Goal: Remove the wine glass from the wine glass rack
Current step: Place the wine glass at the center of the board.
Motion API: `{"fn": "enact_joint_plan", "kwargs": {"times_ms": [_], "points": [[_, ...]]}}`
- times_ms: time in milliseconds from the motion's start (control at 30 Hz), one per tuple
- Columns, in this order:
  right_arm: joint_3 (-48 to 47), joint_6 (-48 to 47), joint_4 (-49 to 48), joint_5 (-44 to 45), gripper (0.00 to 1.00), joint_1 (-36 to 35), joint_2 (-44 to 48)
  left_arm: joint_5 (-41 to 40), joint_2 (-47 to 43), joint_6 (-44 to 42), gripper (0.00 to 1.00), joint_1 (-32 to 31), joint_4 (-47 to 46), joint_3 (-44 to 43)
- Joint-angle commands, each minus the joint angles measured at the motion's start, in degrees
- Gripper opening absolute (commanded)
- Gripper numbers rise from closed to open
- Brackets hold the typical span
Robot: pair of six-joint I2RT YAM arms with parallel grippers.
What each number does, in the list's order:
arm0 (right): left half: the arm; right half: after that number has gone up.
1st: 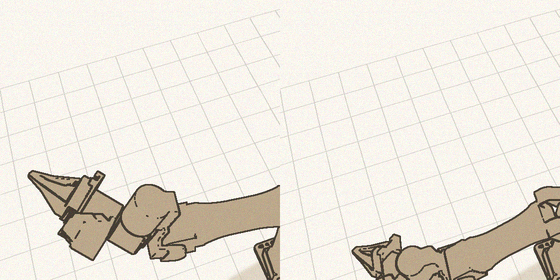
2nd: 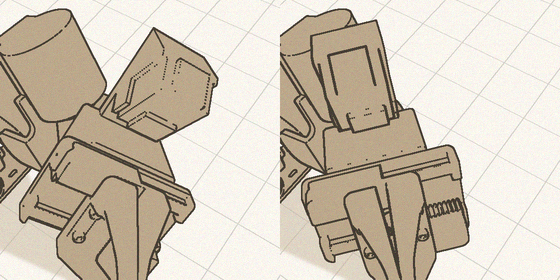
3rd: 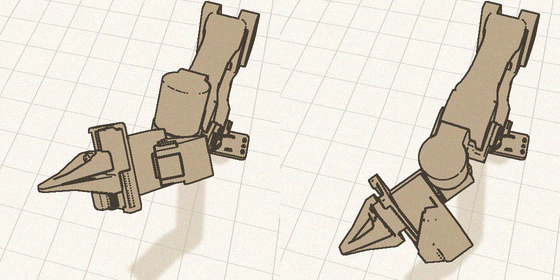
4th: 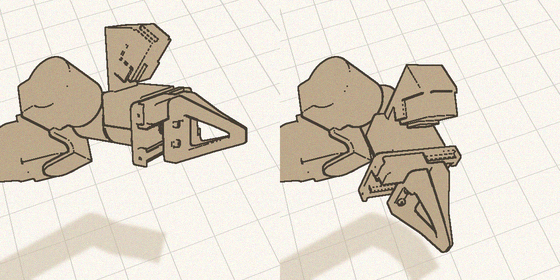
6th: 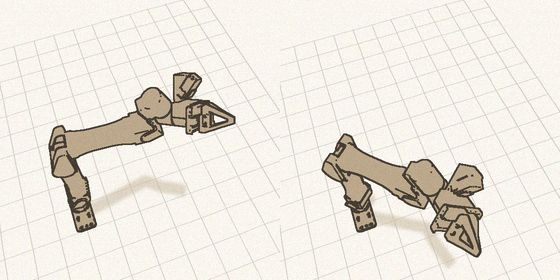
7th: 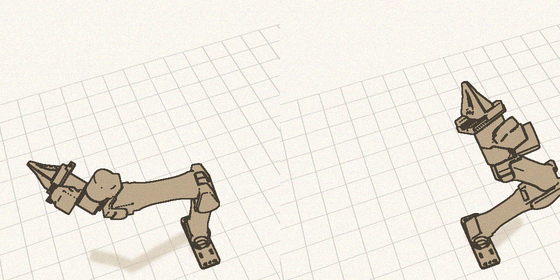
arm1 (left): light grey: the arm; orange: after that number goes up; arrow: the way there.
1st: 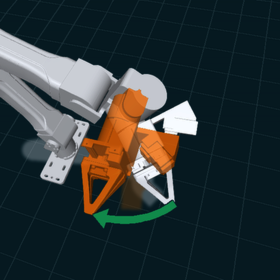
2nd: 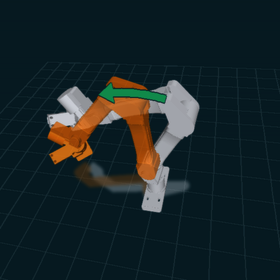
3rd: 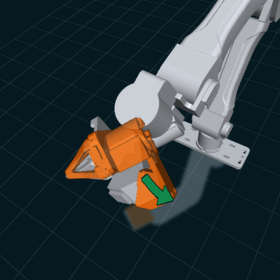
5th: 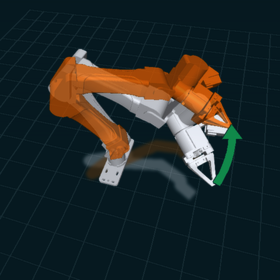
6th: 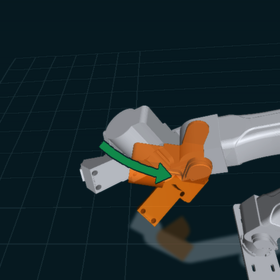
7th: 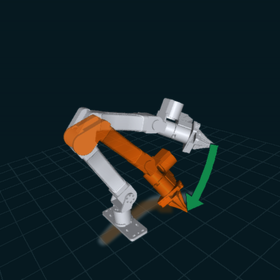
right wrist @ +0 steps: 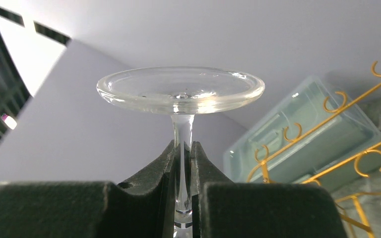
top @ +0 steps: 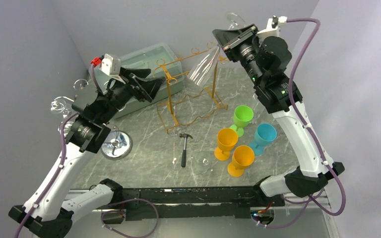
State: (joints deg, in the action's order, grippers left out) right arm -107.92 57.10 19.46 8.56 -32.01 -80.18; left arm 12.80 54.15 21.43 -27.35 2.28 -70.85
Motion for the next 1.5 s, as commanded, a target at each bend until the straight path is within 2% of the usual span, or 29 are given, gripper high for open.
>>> {"fn": "enact_joint_plan", "kwargs": {"times_ms": [0,167,333,567,1000,1467], "points": [[1.98,11.13,-7.1,1.47,0.0,2.7,1.72,2.13,1.45,-3.48,0.75,-3.08,-14.73,1.41],[4.03,15.85,-8.7,3.56,0.0,3.79,2.05,-0.96,4.47,-8.91,0.74,-8.8,-19.18,1.97],[4.6,18.6,-9.54,2.89,0.0,4.84,1.43,-2.61,7.66,-10.72,0.72,-11.16,-21.1,1.29],[6.69,20.76,-11.37,1.59,0.0,4.77,1.22,-4.81,9.84,-9.23,0.68,-11.58,-27.16,1.97],[11.26,23.55,-14.82,0.78,0.0,4.81,2.04,-4.42,12.57,-6.93,0.62,-11.58,-29.57,0.4],[18.12,28.61,-19.23,0.61,0.0,4.51,4.32,-7.9,15.19,-5.47,0.42,-12.49,-31.97,-0.28]]}}
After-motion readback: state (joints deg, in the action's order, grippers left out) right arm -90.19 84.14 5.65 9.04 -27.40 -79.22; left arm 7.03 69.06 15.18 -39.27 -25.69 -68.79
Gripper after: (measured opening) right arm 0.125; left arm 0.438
